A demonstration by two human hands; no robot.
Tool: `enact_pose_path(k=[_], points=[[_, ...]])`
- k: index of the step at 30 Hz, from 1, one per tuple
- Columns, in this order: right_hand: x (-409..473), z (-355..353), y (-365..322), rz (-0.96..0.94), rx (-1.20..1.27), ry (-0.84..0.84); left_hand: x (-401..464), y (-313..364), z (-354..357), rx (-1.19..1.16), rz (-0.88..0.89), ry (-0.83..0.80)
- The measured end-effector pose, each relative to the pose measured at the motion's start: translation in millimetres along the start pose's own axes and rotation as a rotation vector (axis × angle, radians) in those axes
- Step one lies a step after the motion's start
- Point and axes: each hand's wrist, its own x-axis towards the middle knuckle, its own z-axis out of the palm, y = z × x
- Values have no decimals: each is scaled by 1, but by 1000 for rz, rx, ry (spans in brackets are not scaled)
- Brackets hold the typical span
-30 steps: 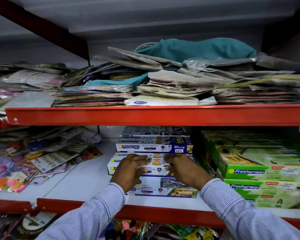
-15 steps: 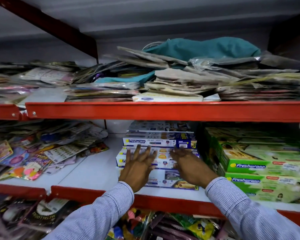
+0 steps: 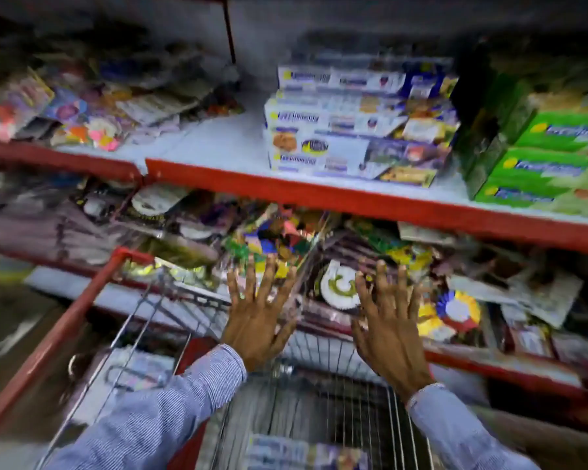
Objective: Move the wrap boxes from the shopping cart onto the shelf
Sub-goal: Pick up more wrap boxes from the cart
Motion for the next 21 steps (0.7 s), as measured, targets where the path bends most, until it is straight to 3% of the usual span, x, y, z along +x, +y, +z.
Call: enact_pose_path(k=[3, 4, 5, 9, 11, 13, 21], points=[[-16, 25, -2, -60, 87, -67, -26, -6, 24, -46, 0, -88], [-61, 88, -14, -80, 62, -263, -85, -1, 74, -82, -52, -308], [-73, 109, -19, -104, 83, -334, -103, -1, 90, -139, -68, -388], [-108, 154, -29, -86, 219, -633, -160, 0, 129, -146, -52, -526], [-125, 210, -35, -127, 200, -890, -187, 0, 171, -132, -7, -648], [-142, 242, -39, -139, 159, -1035, -216, 1, 198, -107, 46, -709], [-166, 323, -59, -251, 62, -1216, -241, -2, 251, -139, 189, -838]])
